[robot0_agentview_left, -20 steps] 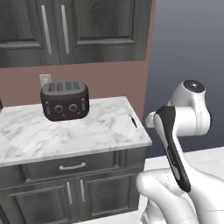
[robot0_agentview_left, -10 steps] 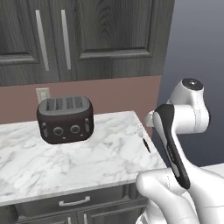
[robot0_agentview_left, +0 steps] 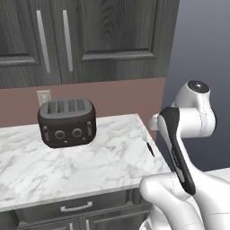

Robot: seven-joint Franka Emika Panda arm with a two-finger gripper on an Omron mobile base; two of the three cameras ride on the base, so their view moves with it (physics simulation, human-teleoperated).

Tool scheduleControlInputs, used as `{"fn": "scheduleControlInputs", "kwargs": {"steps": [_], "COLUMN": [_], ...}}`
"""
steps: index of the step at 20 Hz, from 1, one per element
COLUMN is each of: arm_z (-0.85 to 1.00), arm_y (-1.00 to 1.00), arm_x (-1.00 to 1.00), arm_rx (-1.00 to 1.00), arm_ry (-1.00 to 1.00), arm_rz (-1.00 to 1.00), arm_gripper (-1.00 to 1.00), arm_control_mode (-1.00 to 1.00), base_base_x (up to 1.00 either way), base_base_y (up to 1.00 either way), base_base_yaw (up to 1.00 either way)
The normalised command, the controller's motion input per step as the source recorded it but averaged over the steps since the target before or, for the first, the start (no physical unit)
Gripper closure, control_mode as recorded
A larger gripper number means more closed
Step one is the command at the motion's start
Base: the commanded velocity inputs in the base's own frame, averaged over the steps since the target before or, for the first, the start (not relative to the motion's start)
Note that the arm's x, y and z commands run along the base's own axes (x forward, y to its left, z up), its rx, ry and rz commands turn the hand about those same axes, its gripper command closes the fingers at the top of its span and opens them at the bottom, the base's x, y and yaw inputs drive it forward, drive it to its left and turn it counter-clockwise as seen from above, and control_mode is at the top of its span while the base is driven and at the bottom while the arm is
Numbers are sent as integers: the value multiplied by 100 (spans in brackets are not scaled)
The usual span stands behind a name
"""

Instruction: Organize the utensils by type. Pick up the wooden spoons from the counter and place them in the open cabinet. Then pick up the metallic utensils from the counter and place them in the open drawer.

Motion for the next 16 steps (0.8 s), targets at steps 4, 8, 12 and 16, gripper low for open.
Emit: {"fn": "scheduleControlInputs", "kwargs": {"steps": [4,8,12,16], "arm_z": [0,0,-42,-50], "arm_y": [0,0,0,0], "arm_x": [0,0,49,57], "arm_rx": [0,0,0,0], "arm_ry": [0,0,6,8], "arm_rz": [0,0,0,0], "arm_gripper": [-100,-100,-100,-100], "arm_control_mode": [100,100,-100,-100], "base_base_x": [0,13,0,0], "base_base_y": [0,0,0,0], "base_base_yaw": [0,0,0,0]}}
